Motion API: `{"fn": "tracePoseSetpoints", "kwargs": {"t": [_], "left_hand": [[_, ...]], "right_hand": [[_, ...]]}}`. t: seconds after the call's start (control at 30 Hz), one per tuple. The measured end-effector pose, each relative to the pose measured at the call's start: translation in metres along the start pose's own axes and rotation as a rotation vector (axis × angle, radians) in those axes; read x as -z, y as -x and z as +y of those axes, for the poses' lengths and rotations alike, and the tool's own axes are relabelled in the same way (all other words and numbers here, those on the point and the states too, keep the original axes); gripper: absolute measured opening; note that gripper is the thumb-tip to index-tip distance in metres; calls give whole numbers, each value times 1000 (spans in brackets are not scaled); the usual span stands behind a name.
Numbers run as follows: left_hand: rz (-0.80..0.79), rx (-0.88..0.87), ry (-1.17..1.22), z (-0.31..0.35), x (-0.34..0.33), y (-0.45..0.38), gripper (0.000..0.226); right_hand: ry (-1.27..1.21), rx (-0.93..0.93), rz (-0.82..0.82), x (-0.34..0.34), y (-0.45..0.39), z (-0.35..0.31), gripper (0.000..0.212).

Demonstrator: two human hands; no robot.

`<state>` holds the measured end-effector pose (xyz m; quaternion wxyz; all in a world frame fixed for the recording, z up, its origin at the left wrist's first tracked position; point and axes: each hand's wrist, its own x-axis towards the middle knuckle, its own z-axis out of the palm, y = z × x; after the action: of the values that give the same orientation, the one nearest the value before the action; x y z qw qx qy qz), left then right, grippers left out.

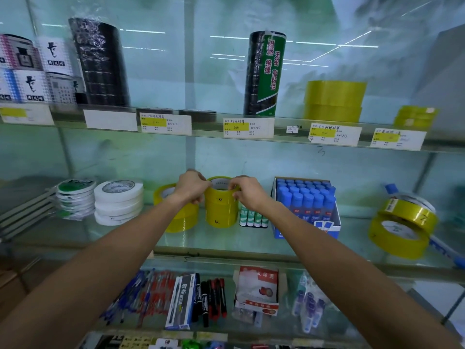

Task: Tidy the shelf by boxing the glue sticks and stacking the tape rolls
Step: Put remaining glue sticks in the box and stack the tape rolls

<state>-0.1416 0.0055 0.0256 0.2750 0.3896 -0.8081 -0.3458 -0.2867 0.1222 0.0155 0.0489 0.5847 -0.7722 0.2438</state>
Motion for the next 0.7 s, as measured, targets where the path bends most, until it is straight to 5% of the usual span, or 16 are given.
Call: {"fn": "tracePoseSetpoints", "kwargs": {"t": [0.7], "left_hand": [[164,-130,-196,-2,-10,4,30]], "right_hand": [[102,-13,27,10,15,-11,33]]}}
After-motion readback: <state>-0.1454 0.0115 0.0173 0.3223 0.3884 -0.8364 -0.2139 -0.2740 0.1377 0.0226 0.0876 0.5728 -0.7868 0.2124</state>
